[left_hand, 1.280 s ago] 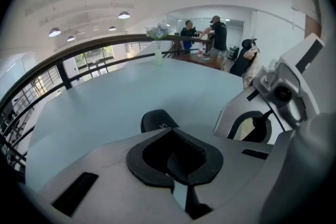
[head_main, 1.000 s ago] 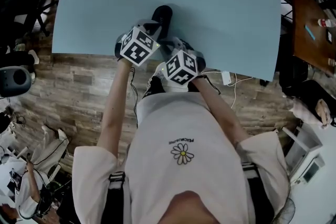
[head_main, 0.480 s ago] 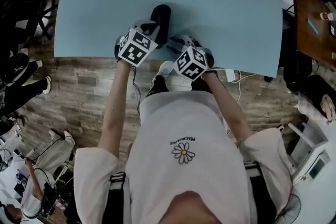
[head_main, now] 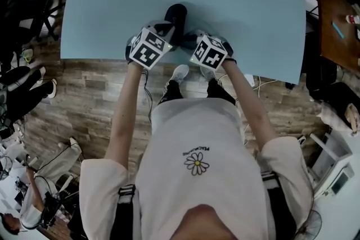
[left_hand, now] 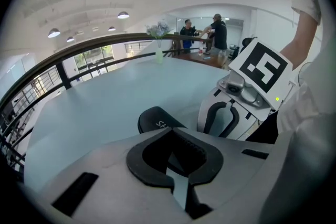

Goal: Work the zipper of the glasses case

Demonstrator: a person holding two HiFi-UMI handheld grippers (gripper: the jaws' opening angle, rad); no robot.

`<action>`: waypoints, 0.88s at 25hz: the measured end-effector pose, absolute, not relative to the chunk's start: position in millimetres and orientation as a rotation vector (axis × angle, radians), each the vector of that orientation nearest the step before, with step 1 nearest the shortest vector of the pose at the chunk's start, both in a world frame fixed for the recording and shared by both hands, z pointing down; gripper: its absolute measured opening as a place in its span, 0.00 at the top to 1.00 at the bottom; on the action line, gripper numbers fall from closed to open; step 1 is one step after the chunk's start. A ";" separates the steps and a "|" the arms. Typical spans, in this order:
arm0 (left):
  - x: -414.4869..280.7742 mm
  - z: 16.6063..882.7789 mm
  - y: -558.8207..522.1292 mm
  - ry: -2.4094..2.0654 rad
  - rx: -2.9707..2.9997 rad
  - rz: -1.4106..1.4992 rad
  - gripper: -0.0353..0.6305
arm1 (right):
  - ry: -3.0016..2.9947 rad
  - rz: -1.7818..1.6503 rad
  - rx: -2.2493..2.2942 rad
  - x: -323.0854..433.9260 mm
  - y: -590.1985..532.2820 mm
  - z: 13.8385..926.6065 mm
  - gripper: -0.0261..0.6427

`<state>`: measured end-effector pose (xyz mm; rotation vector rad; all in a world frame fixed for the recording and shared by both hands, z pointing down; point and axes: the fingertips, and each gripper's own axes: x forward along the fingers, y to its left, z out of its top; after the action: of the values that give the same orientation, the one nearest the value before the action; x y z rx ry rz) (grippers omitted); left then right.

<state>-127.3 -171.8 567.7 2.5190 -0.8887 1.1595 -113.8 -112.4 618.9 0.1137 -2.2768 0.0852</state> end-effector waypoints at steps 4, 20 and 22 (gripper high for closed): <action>-125.9 567.2 -170.5 -0.905 2.516 1.158 0.93 | -2.240 0.075 0.042 -112.4 -109.2 618.7 0.89; -133.0 567.6 -173.3 -0.905 2.526 1.215 0.93 | -2.286 0.053 0.164 -115.5 -98.7 599.0 0.95; -133.0 568.0 -173.2 -0.909 2.523 1.205 0.93 | -2.253 0.025 0.200 -114.1 -101.4 603.9 0.95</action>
<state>-133.0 -173.2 568.0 2.5230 -0.9094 1.2053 -114.1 -101.4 603.9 0.2000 -2.2532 0.0245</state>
